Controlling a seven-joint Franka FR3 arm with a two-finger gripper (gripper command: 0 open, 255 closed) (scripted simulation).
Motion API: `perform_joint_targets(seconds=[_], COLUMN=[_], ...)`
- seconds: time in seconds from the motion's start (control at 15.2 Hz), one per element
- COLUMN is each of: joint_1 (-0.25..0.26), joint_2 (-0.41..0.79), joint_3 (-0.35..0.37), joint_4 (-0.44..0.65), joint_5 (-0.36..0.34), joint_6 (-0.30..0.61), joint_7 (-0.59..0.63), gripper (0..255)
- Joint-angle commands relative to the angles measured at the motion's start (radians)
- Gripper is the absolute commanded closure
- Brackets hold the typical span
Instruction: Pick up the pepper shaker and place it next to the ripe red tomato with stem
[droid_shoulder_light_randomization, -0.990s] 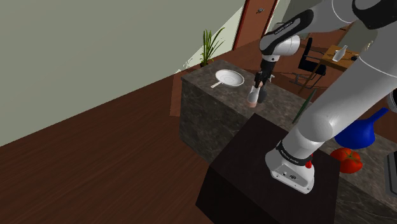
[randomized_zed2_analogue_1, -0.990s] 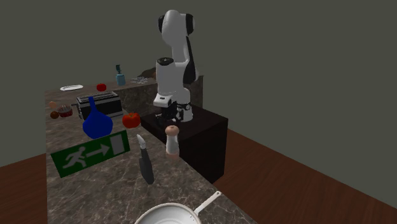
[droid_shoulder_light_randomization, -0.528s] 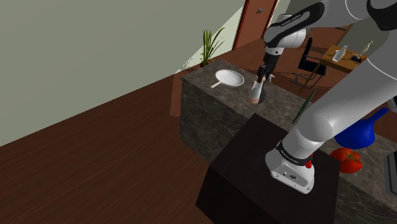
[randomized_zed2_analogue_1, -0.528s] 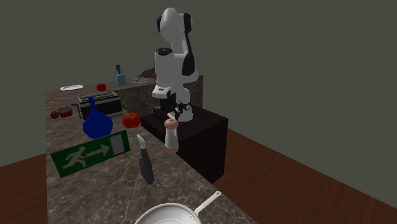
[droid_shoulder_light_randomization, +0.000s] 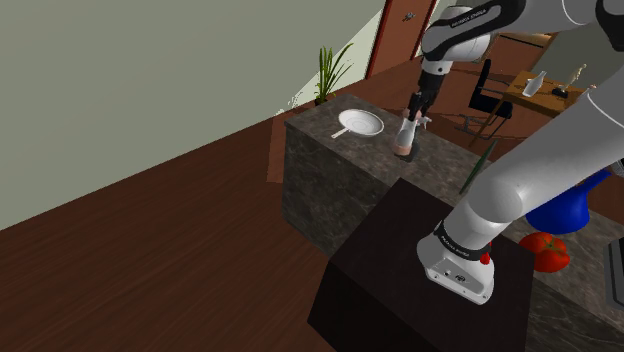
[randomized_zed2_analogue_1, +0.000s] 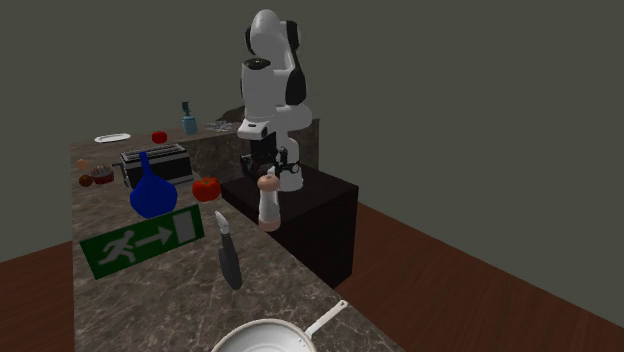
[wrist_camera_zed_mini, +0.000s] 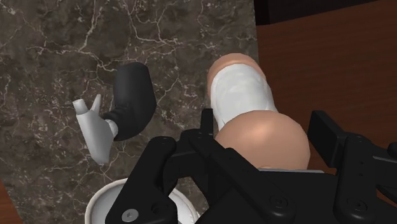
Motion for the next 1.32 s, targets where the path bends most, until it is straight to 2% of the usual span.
perform_joint_targets(seconds=[0.0, 1.25], joint_1=[-0.001, 0.0], joint_2=[-0.017, -0.103], joint_3=[0.005, 0.047], joint_4=[0.017, 0.204], joint_5=[-0.005, -0.018], joint_6=[-0.033, -0.3], joint_7=[0.005, 0.022], gripper=[255, 255])
